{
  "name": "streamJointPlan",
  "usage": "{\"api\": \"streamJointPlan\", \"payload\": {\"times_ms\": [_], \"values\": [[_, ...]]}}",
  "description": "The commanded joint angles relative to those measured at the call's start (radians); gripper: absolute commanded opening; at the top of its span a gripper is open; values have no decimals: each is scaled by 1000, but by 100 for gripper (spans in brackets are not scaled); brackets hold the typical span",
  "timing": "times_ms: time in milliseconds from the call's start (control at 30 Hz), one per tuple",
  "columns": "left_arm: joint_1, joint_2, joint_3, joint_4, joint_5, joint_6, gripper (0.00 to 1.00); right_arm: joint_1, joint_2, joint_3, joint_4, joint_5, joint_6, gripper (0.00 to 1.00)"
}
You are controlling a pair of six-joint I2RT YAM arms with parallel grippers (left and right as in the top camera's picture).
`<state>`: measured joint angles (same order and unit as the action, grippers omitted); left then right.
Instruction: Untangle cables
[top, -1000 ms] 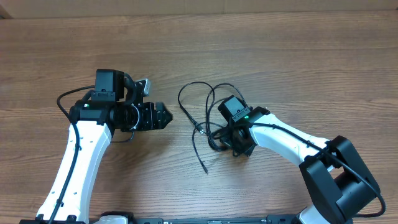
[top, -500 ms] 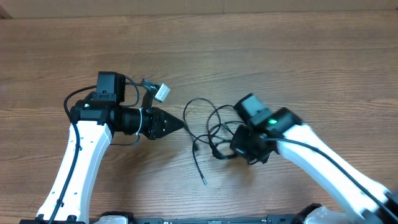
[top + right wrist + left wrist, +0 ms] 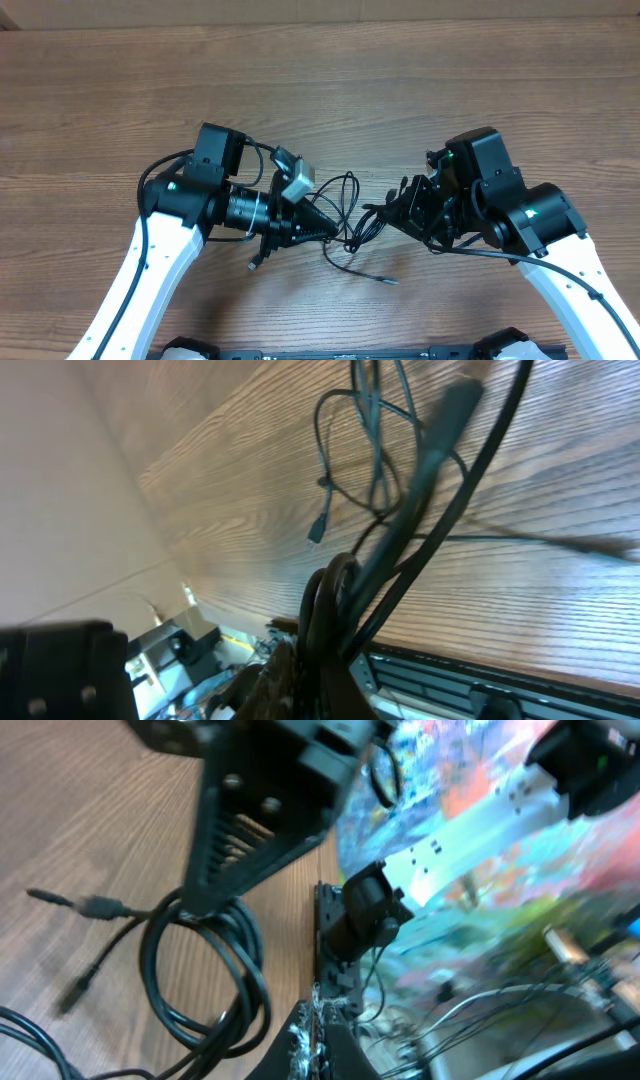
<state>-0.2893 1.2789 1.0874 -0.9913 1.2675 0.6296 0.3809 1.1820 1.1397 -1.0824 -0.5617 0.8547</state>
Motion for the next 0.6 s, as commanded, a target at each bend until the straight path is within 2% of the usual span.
{"api": "streamJointPlan", "payload": {"times_ms": [0,67,100,200,300,500,567], "values": [[-37,-56,10,2,-118,46,5,-15,-13,27,32,-94,-19,4],[-64,-60,10,2,-232,-18,26,-16,-13,27,74,-140,-19,4],[-69,-60,10,2,-253,-32,40,-16,-13,27,84,-145,-19,4],[-82,-60,10,6,-262,-35,60,-16,-13,27,94,-155,-18,4],[-94,-56,10,26,-268,-34,71,-16,-13,27,94,-170,-19,4],[-112,-56,10,72,-270,-35,81,-16,-13,27,98,-190,-19,4],[-121,-56,9,82,-270,-34,91,-16,-13,27,113,-219,-19,4]]}}
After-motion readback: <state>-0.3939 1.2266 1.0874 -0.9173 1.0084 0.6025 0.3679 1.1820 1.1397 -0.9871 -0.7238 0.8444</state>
